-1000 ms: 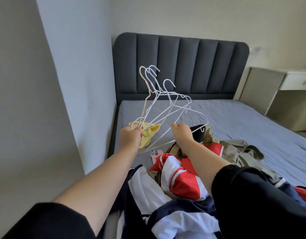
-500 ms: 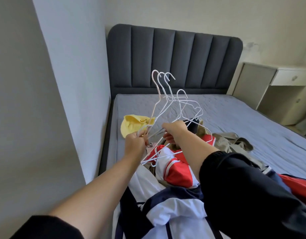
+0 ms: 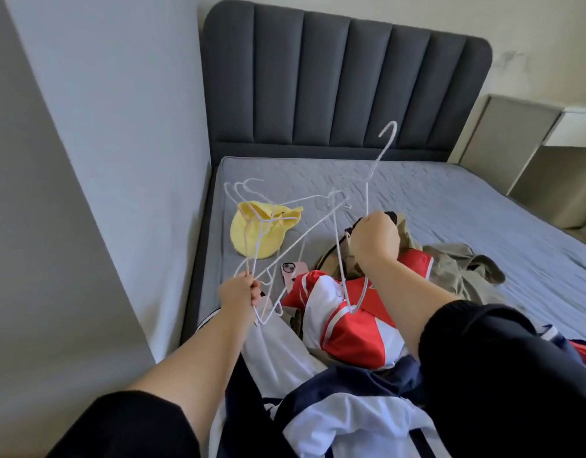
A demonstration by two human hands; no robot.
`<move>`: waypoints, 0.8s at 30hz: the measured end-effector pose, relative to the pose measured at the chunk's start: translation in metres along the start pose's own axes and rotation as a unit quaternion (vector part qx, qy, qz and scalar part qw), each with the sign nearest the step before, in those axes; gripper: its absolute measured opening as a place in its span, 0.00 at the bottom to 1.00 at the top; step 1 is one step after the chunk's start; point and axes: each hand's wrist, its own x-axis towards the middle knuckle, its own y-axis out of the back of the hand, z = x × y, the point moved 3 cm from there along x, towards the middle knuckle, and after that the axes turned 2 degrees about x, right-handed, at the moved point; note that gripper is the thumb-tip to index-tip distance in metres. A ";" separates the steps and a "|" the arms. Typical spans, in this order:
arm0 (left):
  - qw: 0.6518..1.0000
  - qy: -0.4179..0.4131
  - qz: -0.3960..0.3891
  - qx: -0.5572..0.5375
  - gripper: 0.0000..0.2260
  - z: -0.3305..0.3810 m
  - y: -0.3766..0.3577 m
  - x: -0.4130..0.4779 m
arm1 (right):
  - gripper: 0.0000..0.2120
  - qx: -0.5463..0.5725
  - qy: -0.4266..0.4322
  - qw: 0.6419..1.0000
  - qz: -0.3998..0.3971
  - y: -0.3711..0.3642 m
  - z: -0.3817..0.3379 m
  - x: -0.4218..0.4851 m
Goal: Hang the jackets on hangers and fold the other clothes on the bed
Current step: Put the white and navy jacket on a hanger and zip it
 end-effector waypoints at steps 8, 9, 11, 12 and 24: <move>0.997 -0.028 0.037 0.063 0.09 0.022 -0.005 0.044 | 0.09 -0.077 0.115 0.990 0.034 -0.032 0.014 -0.008; 0.987 -0.042 0.046 0.145 0.06 0.024 -0.005 0.046 | 0.10 -0.078 0.118 0.990 0.026 -0.035 0.015 -0.011; 0.963 -0.030 0.041 0.264 0.27 0.018 0.003 0.050 | 0.10 -0.074 0.114 0.991 0.012 -0.039 0.020 -0.016; 0.962 -0.019 0.029 0.272 0.35 0.015 0.005 0.047 | 0.10 -0.072 0.113 0.991 0.012 -0.038 0.023 -0.019; 0.791 -0.069 -0.169 0.584 0.17 -0.047 -0.016 -0.003 | 0.09 0.000 0.040 0.993 0.107 0.030 0.033 -0.019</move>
